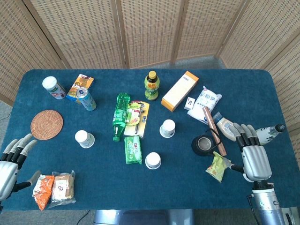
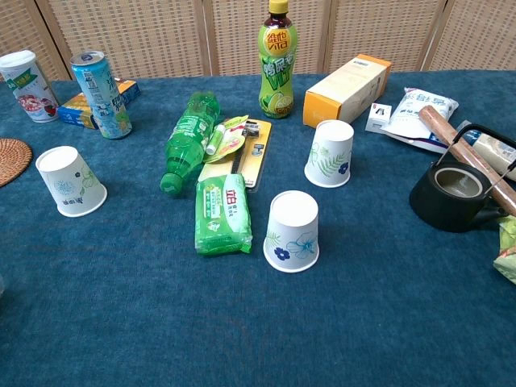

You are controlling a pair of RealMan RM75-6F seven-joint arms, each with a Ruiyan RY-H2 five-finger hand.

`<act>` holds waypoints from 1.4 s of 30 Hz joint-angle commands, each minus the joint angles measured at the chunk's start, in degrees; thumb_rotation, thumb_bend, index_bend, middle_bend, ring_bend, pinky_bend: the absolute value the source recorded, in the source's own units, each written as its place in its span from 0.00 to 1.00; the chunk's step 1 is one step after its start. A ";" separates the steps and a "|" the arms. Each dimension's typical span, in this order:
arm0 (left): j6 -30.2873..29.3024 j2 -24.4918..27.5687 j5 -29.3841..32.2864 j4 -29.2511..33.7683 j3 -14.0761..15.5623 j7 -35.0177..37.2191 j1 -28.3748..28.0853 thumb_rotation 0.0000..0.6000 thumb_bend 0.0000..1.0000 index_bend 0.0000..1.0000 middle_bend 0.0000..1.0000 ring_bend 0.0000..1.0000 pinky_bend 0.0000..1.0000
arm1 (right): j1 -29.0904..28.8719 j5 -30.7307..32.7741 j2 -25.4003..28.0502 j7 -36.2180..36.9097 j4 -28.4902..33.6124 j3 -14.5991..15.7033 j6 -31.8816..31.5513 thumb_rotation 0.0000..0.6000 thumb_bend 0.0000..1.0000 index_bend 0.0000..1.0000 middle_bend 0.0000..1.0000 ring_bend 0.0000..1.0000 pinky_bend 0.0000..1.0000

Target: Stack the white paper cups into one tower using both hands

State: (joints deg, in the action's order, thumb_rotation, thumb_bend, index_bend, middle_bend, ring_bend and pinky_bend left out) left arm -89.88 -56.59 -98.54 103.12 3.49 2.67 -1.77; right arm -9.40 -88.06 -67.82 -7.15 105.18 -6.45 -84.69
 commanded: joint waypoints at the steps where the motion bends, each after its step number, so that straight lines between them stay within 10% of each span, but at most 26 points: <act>1: 0.14 -0.10 -0.43 0.12 0.30 -0.34 0.03 1.00 0.35 0.00 0.00 0.00 0.00 | 0.09 -0.19 0.03 0.06 -0.08 0.03 -0.27 1.00 0.22 0.10 0.00 0.00 0.00; 21: -1.50 0.38 -2.19 1.02 0.53 -0.28 0.40 1.00 0.35 0.00 0.00 0.00 0.00 | -0.20 -1.86 0.24 -1.10 0.22 1.23 0.55 1.00 0.22 0.10 0.00 0.00 0.00; 42: -0.59 1.57 -0.25 1.47 0.14 2.26 0.02 1.00 0.35 0.00 0.00 0.00 0.00 | -18.08 5.11 -6.18 -15.88 5.81 -4.80 22.50 1.00 0.22 0.10 0.00 0.00 0.04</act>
State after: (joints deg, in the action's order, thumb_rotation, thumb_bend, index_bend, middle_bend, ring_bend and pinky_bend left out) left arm -90.46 -55.04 -98.81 104.60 3.63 4.93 -1.73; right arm -25.10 -84.99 -72.09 -21.22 111.46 -10.12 -64.68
